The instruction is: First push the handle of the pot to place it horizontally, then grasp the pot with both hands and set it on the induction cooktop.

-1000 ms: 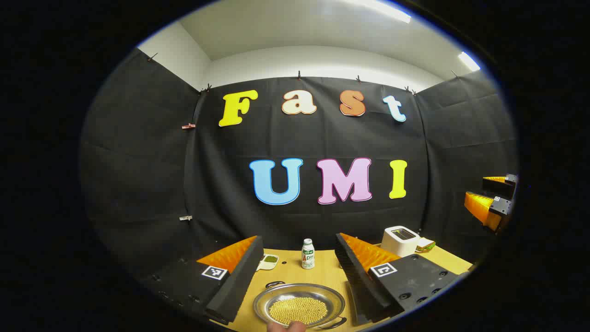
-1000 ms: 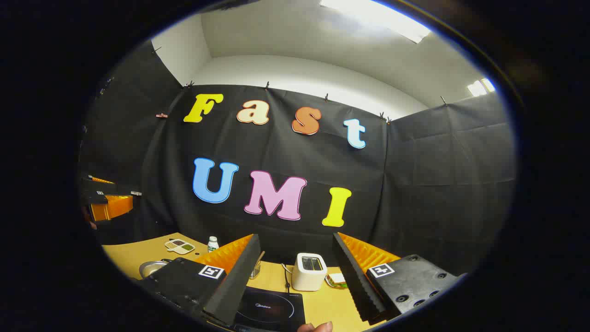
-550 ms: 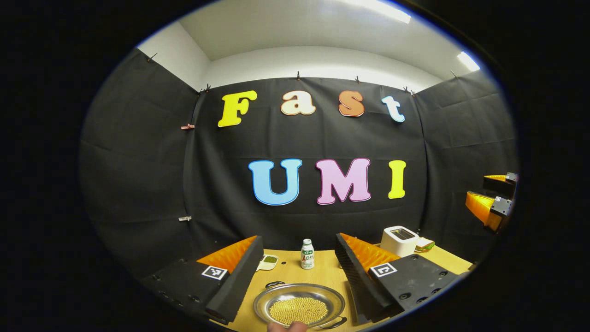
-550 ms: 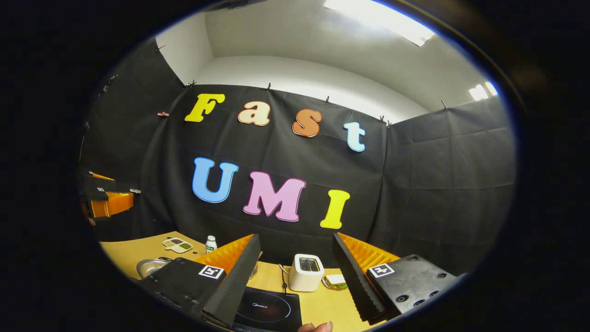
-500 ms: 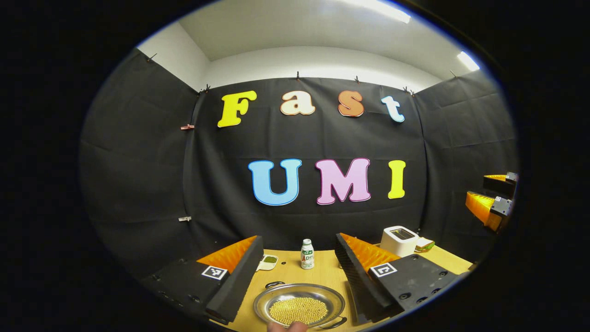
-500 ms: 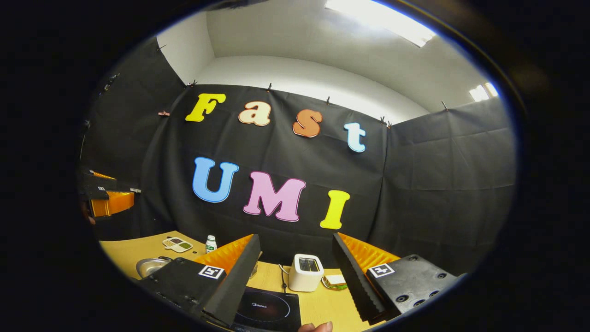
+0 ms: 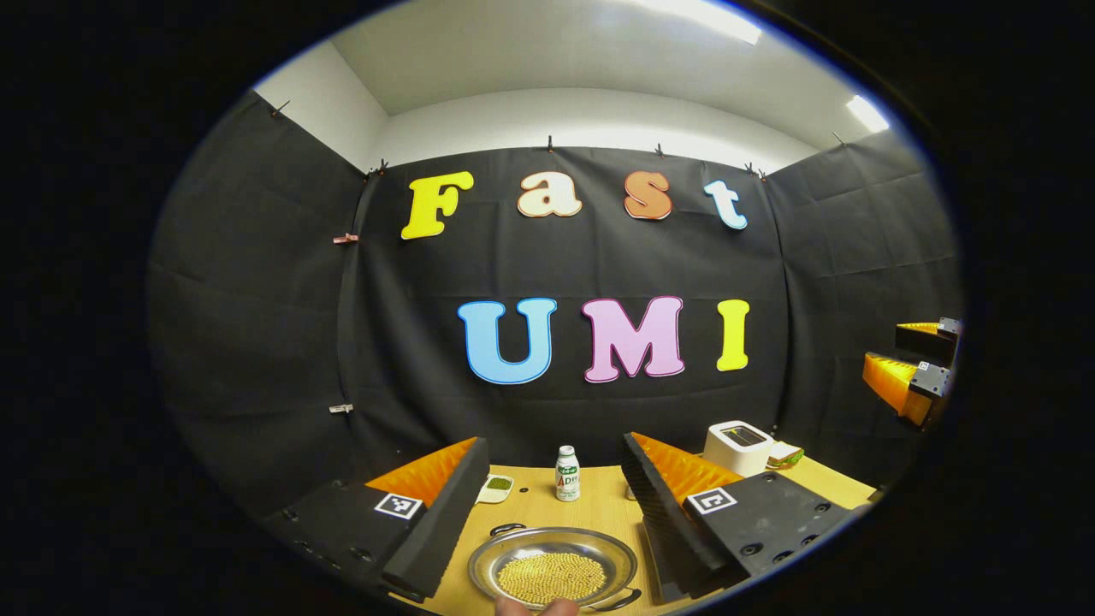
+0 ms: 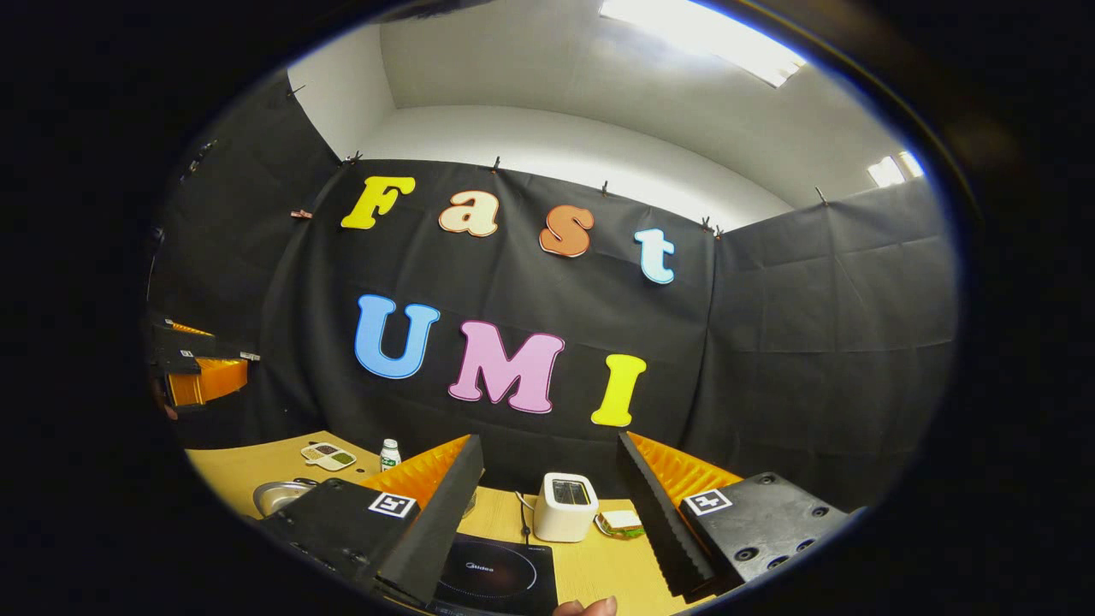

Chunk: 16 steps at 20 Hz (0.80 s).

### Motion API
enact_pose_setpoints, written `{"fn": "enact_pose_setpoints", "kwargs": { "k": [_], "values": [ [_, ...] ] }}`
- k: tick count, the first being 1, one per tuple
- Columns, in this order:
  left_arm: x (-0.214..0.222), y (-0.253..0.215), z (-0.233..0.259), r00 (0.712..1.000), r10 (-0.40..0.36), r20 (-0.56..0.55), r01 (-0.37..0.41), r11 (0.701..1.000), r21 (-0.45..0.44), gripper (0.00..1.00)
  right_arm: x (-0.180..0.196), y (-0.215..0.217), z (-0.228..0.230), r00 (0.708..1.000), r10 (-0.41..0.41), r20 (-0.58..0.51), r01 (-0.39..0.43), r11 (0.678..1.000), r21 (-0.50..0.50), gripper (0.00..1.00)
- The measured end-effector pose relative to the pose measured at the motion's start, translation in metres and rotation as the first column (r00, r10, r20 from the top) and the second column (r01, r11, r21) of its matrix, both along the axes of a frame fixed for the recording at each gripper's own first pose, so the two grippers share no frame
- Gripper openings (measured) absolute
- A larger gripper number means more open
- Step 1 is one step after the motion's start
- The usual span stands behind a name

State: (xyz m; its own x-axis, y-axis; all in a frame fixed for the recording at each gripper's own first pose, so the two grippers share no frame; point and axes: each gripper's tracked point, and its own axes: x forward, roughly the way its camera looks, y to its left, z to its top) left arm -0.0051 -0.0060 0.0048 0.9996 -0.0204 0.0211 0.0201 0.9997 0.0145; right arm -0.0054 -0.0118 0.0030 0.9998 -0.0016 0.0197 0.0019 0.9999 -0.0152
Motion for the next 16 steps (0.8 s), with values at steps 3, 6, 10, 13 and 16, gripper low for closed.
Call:
{"fn": "enact_pose_setpoints", "kwargs": {
  "k": [3, 6, 10, 13, 16],
  "values": [
    [-0.002, -0.003, 0.002, 1.0, -0.018, 0.003, 0.018, 1.0, -0.004, 0.94, 0.0, 0.002, -0.001, 1.0, 0.006, -0.005, -0.006, 1.0, -0.007, 0.98],
    [-0.003, -0.01, 0.002, 0.998, -0.056, 0.002, 0.056, 0.998, -0.01, 0.71, 0.0, 0.002, 0.001, 1.0, 0.008, 0.0, -0.008, 1.0, -0.013, 0.98],
    [-0.006, -0.016, -0.002, 0.994, -0.098, -0.037, 0.099, 0.995, 0.006, 0.1, 0.0, 0.001, -0.001, 1.0, 0.008, 0.004, -0.007, 1.0, -0.03, 0.98],
    [-0.009, -0.028, -0.013, 0.983, -0.16, -0.09, 0.162, 0.987, 0.016, 0.05, -0.002, 0.0, -0.003, 1.0, 0.005, 0.001, -0.005, 1.0, -0.028, 0.98],
    [-0.008, -0.03, -0.026, 0.97, -0.199, -0.139, 0.203, 0.979, 0.018, 0.05, -0.002, -0.002, -0.005, 1.0, 0.0, -0.001, 0.0, 1.0, -0.025, 0.98]
  ]
}}
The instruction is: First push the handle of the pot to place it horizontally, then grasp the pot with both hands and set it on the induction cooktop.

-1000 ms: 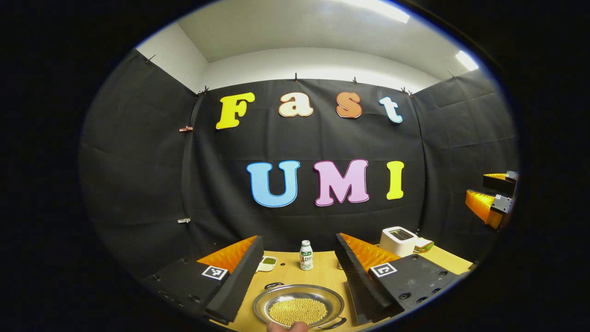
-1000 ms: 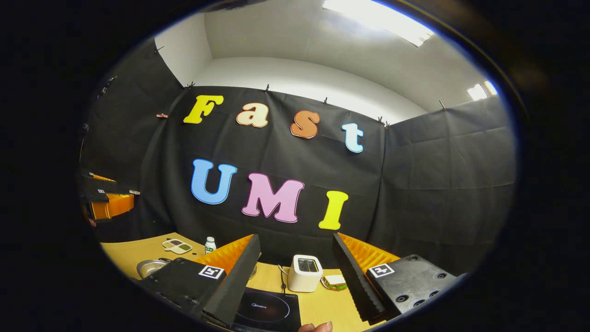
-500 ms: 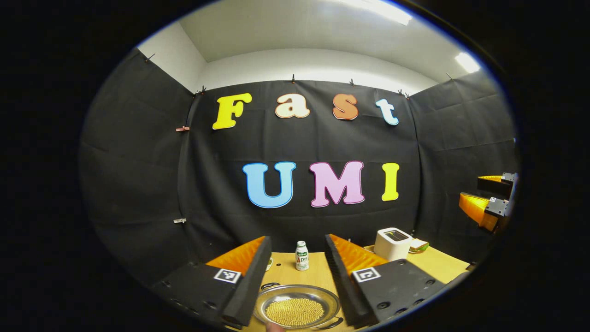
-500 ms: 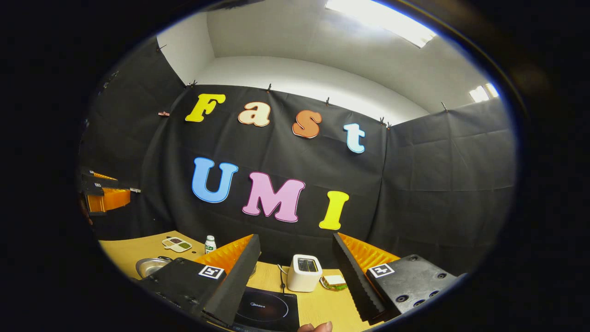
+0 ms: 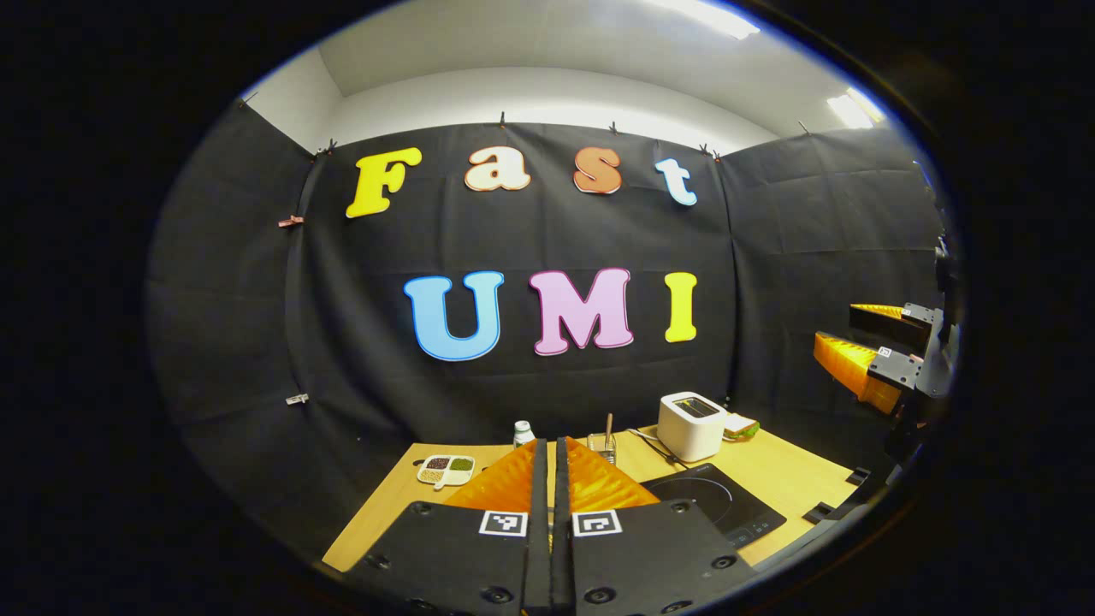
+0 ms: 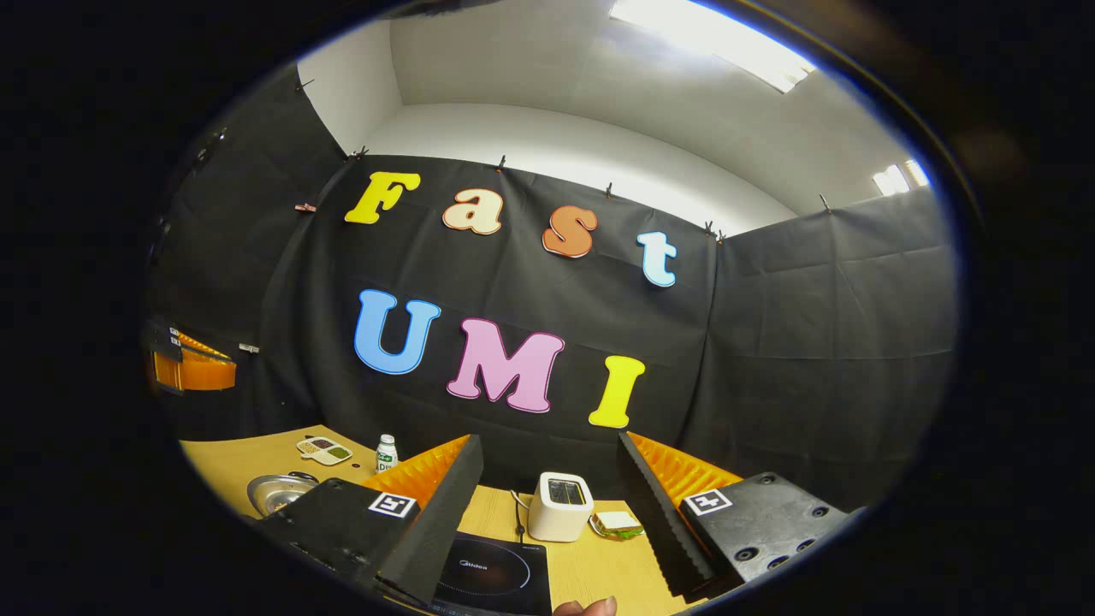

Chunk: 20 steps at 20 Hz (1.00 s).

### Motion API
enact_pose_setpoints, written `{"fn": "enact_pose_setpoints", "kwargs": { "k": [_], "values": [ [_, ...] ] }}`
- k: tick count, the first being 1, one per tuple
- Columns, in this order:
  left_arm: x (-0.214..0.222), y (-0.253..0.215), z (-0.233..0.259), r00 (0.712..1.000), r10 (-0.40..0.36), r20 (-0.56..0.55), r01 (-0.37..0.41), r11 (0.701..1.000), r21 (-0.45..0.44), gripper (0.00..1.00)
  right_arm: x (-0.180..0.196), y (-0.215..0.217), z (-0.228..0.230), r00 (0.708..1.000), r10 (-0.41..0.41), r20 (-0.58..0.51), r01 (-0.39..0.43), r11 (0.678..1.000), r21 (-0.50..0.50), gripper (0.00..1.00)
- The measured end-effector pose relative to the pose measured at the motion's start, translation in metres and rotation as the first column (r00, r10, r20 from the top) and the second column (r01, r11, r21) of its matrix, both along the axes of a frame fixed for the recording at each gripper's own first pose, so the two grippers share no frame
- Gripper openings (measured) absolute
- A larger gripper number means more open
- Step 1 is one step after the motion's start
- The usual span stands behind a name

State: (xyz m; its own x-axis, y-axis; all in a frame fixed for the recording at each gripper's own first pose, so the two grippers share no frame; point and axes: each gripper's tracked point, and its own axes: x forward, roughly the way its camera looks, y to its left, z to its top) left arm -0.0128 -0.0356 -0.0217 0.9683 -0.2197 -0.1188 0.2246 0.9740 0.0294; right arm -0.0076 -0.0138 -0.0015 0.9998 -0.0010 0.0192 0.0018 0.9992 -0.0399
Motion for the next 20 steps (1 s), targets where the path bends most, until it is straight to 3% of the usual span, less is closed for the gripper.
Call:
{"fn": "enact_pose_setpoints", "kwargs": {
  "k": [7, 9, 11, 13, 15, 18, 20],
  "values": [
    [-0.002, 0.007, -0.057, 0.972, -0.054, -0.227, 0.057, 0.998, 0.007, 0.05, -0.006, -0.006, -0.007, 1.0, -0.017, -0.007, 0.017, 0.999, -0.031, 0.98],
    [-0.006, 0.007, -0.078, 0.949, -0.09, -0.304, 0.106, 0.994, 0.039, 0.05, -0.008, -0.009, -0.01, 1.0, -0.022, -0.013, 0.022, 0.999, -0.027, 0.98],
    [-0.013, 0.003, -0.102, 0.907, -0.139, -0.397, 0.172, 0.984, 0.048, 0.05, -0.01, -0.012, -0.012, 0.999, -0.029, -0.02, 0.029, 0.999, -0.02, 0.98],
    [-0.027, -0.002, -0.127, 0.844, -0.197, -0.499, 0.229, 0.973, 0.002, 0.05, -0.01, -0.014, -0.013, 0.999, -0.035, -0.025, 0.034, 0.999, -0.019, 0.98],
    [-0.04, -0.008, -0.154, 0.76, -0.244, -0.602, 0.26, 0.964, -0.062, 0.05, -0.012, -0.017, -0.015, 0.999, -0.041, -0.027, 0.04, 0.999, -0.023, 0.98],
    [-0.068, -0.005, -0.198, 0.604, -0.245, -0.759, 0.281, 0.956, -0.084, 0.05, -0.013, -0.02, -0.016, 0.998, -0.046, -0.03, 0.045, 0.999, -0.027, 0.98],
    [-0.079, -0.003, -0.224, 0.517, -0.244, -0.821, 0.301, 0.949, -0.092, 0.05, -0.015, -0.023, -0.018, 0.998, -0.051, -0.034, 0.05, 0.998, -0.031, 0.98]
  ]
}}
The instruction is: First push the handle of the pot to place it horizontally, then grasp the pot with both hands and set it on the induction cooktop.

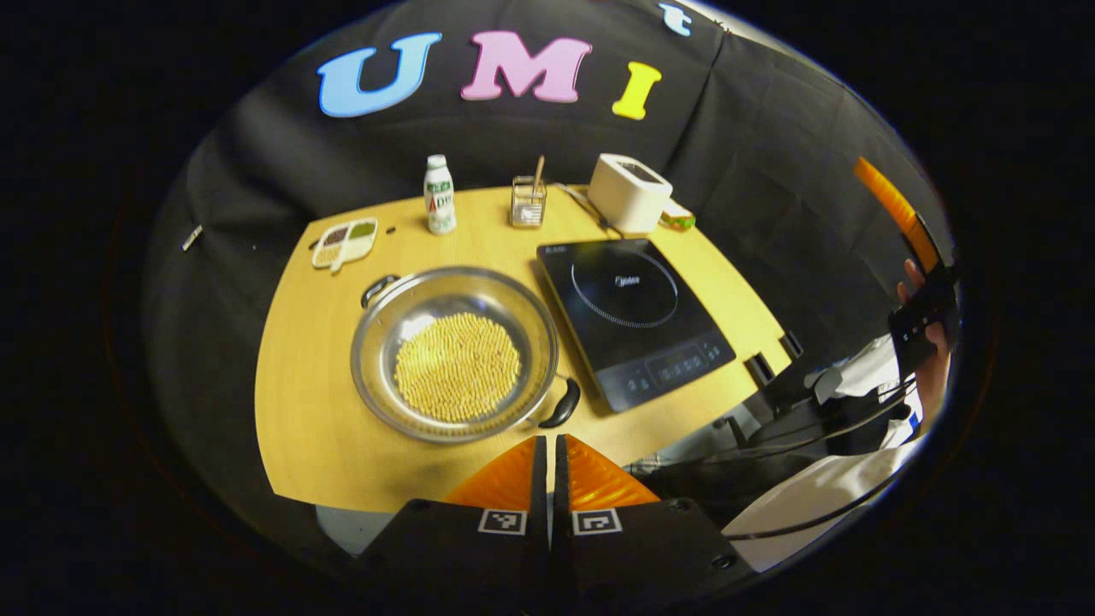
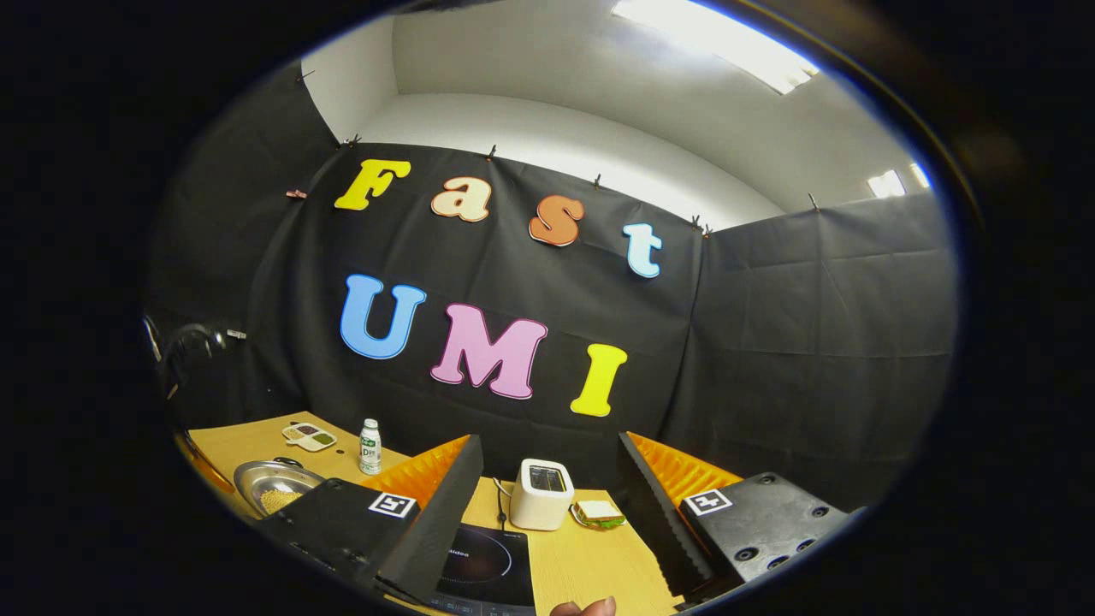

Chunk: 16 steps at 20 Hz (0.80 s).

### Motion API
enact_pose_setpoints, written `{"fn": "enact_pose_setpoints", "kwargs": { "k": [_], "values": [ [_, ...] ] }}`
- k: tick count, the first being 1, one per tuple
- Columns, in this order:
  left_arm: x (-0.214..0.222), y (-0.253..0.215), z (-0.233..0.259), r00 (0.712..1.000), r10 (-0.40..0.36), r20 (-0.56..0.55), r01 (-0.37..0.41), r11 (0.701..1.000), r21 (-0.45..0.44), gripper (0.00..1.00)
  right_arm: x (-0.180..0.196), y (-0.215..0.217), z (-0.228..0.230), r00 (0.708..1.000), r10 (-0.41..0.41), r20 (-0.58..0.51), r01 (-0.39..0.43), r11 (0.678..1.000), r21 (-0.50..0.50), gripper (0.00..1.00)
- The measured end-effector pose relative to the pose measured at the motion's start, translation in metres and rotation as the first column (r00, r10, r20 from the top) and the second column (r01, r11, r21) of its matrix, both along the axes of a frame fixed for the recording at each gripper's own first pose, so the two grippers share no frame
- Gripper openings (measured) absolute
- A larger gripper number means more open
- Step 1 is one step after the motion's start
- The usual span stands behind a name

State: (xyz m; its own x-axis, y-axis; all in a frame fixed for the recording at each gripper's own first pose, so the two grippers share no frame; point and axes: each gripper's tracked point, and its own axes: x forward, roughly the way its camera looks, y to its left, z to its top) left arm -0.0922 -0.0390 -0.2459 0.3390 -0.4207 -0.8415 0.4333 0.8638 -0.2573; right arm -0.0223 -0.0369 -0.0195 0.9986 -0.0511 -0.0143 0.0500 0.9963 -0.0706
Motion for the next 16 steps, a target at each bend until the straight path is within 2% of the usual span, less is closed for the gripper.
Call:
{"fn": "enact_pose_setpoints", "kwargs": {
  "k": [3, 5, 7, 16],
  "values": [
    [-0.017, 0.0, -0.038, 0.989, -0.054, -0.138, 0.06, 0.998, 0.037, 0.05, -0.002, -0.006, -0.003, 1.0, -0.012, -0.008, 0.012, 1.0, -0.016, 0.98],
    [-0.018, 0.005, -0.063, 0.979, -0.075, -0.191, 0.093, 0.992, 0.09, 0.05, -0.005, -0.012, -0.002, 1.0, -0.023, -0.004, 0.023, 0.999, -0.035, 0.98],
    [-0.016, 0.003, -0.078, 0.969, -0.075, -0.235, 0.102, 0.989, 0.104, 0.06, -0.007, -0.016, -0.005, 0.999, -0.034, -0.009, 0.034, 0.998, -0.045, 0.97],
    [0.014, -0.021, -0.119, 0.948, -0.066, -0.311, 0.12, 0.981, 0.155, 0.05, -0.027, -0.049, -0.013, 0.99, -0.13, -0.049, 0.128, 0.991, -0.041, 0.98]
  ]
}}
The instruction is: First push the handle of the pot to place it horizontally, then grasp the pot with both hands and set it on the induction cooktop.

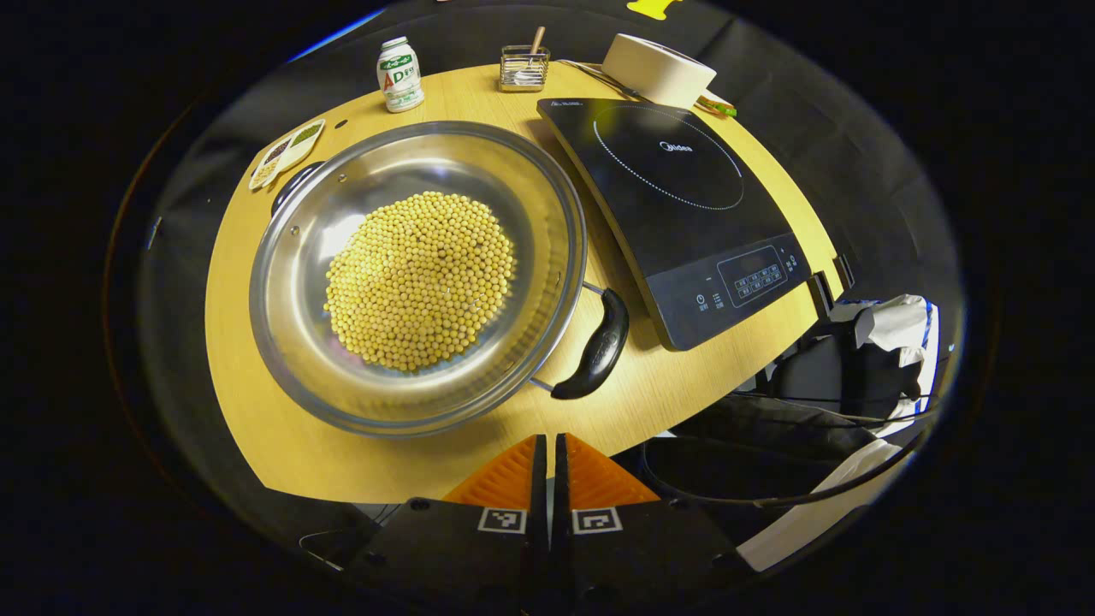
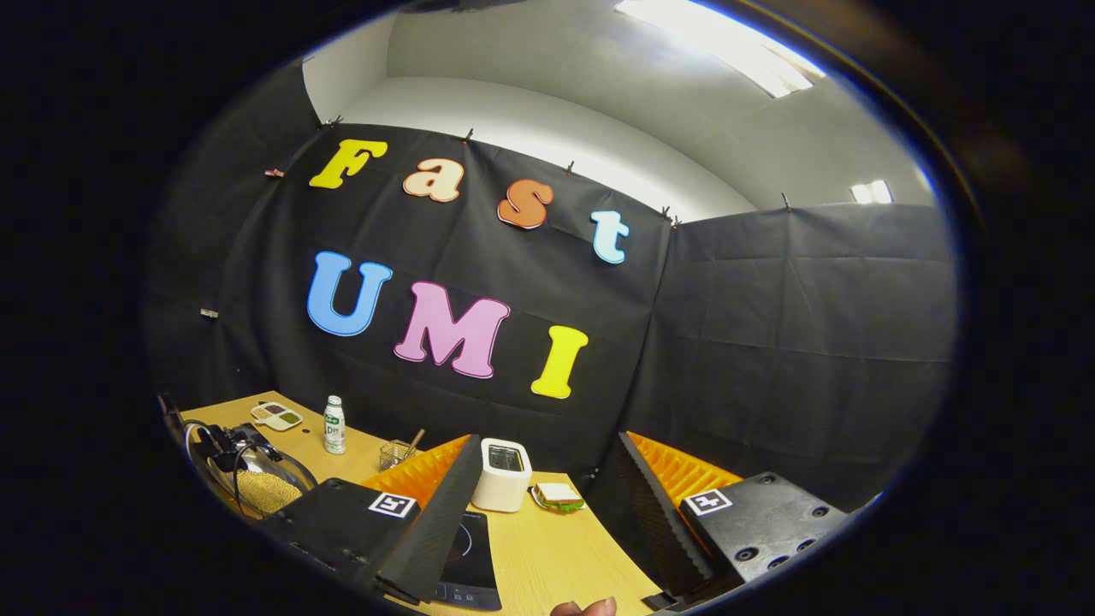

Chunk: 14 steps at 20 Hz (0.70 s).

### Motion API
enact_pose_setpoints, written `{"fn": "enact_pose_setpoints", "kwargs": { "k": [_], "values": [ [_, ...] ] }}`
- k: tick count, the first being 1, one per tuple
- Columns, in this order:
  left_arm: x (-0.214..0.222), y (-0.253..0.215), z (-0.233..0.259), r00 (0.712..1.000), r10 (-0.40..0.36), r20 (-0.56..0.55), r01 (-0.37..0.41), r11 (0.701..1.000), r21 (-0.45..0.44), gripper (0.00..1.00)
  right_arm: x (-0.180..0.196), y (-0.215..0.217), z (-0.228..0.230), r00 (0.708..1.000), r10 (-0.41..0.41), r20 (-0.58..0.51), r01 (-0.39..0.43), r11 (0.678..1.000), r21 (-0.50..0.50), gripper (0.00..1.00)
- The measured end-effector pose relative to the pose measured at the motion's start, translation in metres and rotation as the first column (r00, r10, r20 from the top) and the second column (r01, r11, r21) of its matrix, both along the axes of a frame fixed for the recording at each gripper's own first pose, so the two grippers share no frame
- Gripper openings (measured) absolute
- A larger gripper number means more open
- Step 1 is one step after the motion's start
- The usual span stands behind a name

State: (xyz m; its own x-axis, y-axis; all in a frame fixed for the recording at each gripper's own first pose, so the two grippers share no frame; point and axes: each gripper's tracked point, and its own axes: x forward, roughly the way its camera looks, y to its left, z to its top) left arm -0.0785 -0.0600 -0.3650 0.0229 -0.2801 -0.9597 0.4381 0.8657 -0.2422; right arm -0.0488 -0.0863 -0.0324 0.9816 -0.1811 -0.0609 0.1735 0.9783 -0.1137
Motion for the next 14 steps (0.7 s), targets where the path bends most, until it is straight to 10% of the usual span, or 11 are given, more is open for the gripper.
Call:
{"fn": "enact_pose_setpoints", "kwargs": {
  "k": [14],
  "values": [
    [0.037, -0.031, -0.013, 1.0, -0.018, -0.016, 0.019, 0.999, 0.032, 0.05, -0.023, -0.049, -0.014, 0.994, -0.1, -0.048, 0.1, 0.995, -0.009, 0.97]
  ]
}}
